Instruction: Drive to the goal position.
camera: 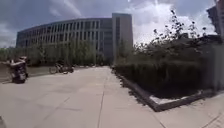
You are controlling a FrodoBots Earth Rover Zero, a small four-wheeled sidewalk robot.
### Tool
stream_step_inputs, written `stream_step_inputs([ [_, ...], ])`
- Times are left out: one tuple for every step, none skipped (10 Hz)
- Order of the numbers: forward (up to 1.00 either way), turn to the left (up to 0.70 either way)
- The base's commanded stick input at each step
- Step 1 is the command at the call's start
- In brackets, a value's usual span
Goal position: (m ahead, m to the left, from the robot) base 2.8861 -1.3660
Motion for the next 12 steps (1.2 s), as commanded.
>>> stream_step_inputs([
  [0.7,0.12],
  [0.7,0.14],
  [0.7,0.14],
  [0.7,0.09],
  [0.7,0.01],
  [0.7,0.0],
  [0.7,0.0],
  [0.7,0.0],
  [0.7,0.0],
  [0.7,0.0],
  [0.7,0.0],
  [0.7,0.0],
])
